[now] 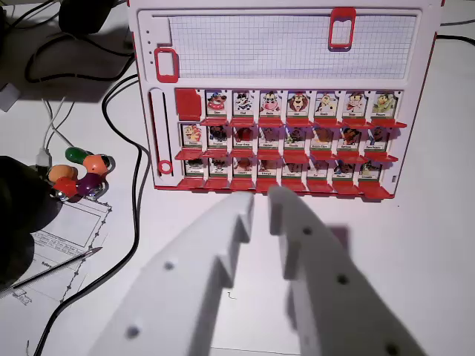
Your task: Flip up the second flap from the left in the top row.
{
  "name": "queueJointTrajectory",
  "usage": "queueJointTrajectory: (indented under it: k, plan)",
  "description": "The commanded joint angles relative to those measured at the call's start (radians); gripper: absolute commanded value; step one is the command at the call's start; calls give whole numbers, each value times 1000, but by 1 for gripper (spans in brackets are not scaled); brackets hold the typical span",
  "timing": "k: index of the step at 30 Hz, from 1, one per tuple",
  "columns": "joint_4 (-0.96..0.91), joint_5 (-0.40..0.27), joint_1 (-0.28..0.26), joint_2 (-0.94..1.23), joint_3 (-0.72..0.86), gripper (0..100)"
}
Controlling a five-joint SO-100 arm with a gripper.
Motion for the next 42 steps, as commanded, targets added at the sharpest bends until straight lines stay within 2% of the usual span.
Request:
queueJointTrajectory:
  k: [1, 36, 42]
  plan:
    - [3, 6, -11, 12, -87, 2]
    - [8, 17, -14, -32, -123, 2]
    - [15, 35, -17, -63, -130, 2]
